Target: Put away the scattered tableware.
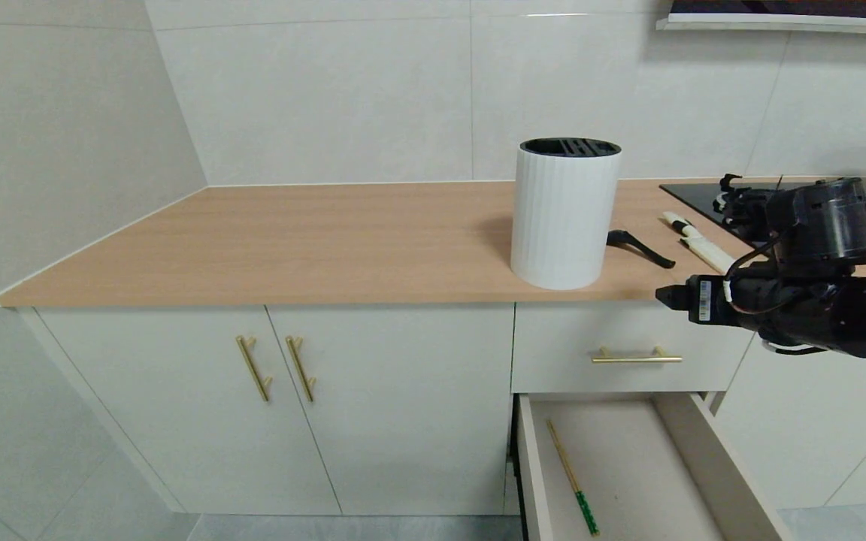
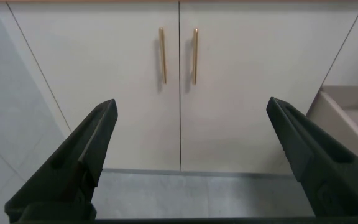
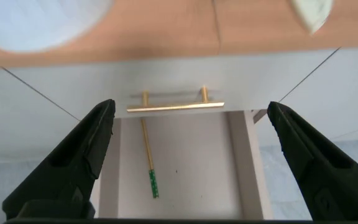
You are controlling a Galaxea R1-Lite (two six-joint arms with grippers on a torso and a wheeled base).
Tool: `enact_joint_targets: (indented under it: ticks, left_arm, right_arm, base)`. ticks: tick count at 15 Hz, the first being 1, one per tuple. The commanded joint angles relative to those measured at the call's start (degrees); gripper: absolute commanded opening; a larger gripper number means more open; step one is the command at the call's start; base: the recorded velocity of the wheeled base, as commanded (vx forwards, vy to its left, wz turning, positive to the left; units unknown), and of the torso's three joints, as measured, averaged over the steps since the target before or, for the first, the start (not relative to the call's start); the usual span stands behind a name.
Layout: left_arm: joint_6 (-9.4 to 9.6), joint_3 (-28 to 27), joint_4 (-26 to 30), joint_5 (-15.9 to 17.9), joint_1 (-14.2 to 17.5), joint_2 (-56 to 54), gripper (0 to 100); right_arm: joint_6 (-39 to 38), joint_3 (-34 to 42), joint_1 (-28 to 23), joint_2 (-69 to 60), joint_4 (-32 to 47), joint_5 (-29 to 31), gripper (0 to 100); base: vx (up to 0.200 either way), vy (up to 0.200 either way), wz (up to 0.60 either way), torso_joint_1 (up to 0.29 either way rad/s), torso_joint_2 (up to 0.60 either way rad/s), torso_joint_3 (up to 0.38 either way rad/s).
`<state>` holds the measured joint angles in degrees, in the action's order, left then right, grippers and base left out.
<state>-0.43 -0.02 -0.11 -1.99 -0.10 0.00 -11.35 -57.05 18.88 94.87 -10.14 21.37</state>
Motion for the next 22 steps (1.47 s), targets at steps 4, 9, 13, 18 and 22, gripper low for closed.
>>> enact_joint_targets:
  ticks: [4, 9, 13, 18, 22]
  left_arm:
    - [-0.01, 0.0, 0.0, 0.0, 0.0, 0.1, 100]
    - [-0.01, 0.0, 0.0, 0.0, 0.0, 0.1, 100]
    - [-0.01, 0.0, -0.1, 0.0, 0.0, 0.1, 100]
    - [-0.01, 0.0, 0.0, 0.0, 0.0, 0.1, 100]
    - [-0.01, 0.0, 0.0, 0.0, 0.0, 0.1, 100]
  right_arm:
    - [0.0, 0.3, 0.2, 0.1, -0.3, 0.0, 100]
    - [2.9, 1.5, 0.5, 0.8, -5.3, 0.1, 100]
    - [4.8, -2.5, -0.4, 3.7, -8.6, -6.9, 100]
    - [9.2, -17.9, -7.3, 12.6, 0.9, -14.7, 100]
    - [13.6, -23.2, -11.6, 19.5, 2.9, -22.1, 100]
  base:
    - [0.0, 0.0, 0.0, 0.139, -0.33, -0.194]
    - [0.0, 0.0, 0.0, 0.008, -0.02, -0.009]
    - [0.0, 0.0, 0.0, 0.0, 0.0, 0.0]
    - [0.0, 0.0, 0.0, 0.0, 0.0, 0.0]
    - [0.0, 0.0, 0.0, 0.0, 0.0, 0.0]
